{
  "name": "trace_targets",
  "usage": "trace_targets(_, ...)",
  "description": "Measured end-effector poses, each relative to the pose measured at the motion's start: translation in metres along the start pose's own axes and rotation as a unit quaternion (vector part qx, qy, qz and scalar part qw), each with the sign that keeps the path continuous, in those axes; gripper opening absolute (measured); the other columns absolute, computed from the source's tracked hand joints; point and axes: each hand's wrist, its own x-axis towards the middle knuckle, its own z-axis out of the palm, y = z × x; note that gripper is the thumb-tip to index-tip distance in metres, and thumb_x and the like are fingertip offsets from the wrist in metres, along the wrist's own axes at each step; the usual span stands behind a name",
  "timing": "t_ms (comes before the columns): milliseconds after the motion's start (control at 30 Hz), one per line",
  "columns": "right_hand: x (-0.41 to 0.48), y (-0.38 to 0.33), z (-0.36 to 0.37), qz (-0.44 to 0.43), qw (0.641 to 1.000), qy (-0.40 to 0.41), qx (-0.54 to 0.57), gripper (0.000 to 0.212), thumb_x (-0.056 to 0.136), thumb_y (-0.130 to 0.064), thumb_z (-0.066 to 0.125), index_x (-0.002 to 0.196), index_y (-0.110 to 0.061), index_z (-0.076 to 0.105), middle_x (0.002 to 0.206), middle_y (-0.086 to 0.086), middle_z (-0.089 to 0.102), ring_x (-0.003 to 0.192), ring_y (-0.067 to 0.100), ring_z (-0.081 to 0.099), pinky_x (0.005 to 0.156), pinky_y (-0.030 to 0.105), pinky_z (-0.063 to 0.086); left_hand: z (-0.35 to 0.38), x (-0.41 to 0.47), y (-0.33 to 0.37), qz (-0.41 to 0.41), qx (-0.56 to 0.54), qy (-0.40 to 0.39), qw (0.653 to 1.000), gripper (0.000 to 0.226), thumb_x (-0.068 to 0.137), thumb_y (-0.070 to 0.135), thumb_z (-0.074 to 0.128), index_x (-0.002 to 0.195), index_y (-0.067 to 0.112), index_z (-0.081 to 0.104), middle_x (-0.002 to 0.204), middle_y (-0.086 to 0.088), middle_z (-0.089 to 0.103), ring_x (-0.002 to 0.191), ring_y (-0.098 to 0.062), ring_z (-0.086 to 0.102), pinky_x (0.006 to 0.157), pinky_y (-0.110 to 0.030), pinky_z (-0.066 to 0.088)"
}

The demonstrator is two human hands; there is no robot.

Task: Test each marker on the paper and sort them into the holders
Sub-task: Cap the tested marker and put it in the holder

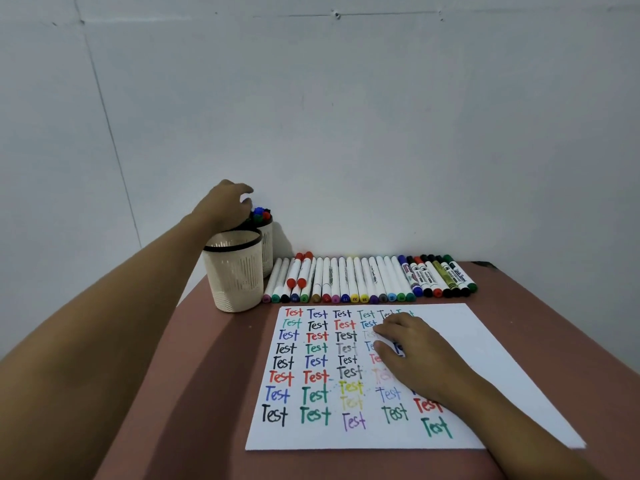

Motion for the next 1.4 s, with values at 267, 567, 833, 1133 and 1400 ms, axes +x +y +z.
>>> trace_targets(267, -0.002, -0.006, 0.000, -0.014, 0.999, 0.005, -0.039, 0.041, 0.101, -0.035, 0.036, 0.138, -0.023, 0.046, 0.139, -0.008, 0.044, 0.128, 0.009, 0.037, 0.102, 0.020, 0.029, 0.002, -0.097, 0.061, 0.155, -0.117, 0.115, 0.974, 0.034, 0.094, 0.013, 0.047, 0.127, 0.010, 0.054, 0.129, -0.010, 0.050, 0.117, -0.021, 0.049, 0.100, -0.029, 0.039)
trace_targets(567, 0.006, -0.019, -0.017, -0.009, 0.985, -0.080, -0.156, 0.041, 0.100, -0.038, 0.031, 0.132, -0.017, 0.044, 0.129, 0.004, 0.046, 0.117, 0.021, 0.045, 0.093, 0.036, 0.040, 0.074, -0.171, 0.044, 0.067, -0.070, -0.147, 0.984, 0.040, 0.098, 0.029, 0.040, 0.130, 0.006, 0.049, 0.140, -0.008, 0.042, 0.126, -0.018, 0.039, 0.102, -0.022, 0.027)
trace_targets(833, 0.076, -0.057, -0.014, -0.025, 0.996, -0.008, -0.081, 0.031, 0.097, -0.031, 0.046, 0.114, -0.010, 0.061, 0.113, 0.009, 0.061, 0.102, 0.025, 0.057, 0.080, 0.036, 0.048, 0.080, -0.172, 0.041, 0.050, -0.062, -0.178, 0.981, 0.038, 0.098, 0.032, 0.038, 0.122, 0.006, 0.055, 0.142, -0.005, 0.040, 0.125, -0.019, 0.040, 0.102, -0.027, 0.030)
trace_targets(1133, 0.136, -0.077, 0.030, -0.004, 0.996, 0.016, -0.090, 0.036, 0.098, -0.027, 0.041, 0.129, -0.012, 0.053, 0.128, 0.012, 0.055, 0.120, 0.031, 0.047, 0.091, 0.039, 0.041, 0.085, -0.170, 0.038, 0.058, -0.065, -0.164, 0.983, 0.042, 0.098, 0.034, 0.038, 0.130, 0.011, 0.051, 0.146, -0.004, 0.035, 0.129, -0.020, 0.039, 0.105, -0.029, 0.031)
trace_targets(1400, 0.150, -0.077, 0.048, 0.012, 0.995, 0.040, -0.095, 0.023, 0.092, -0.013, 0.049, 0.107, -0.016, 0.067, 0.110, 0.007, 0.064, 0.107, 0.027, 0.057, 0.080, 0.033, 0.039, 0.087, -0.170, 0.037, 0.062, -0.064, -0.154, 0.984, 0.041, 0.098, 0.033, 0.038, 0.127, 0.009, 0.053, 0.144, -0.004, 0.038, 0.126, -0.019, 0.041, 0.101, -0.028, 0.033)
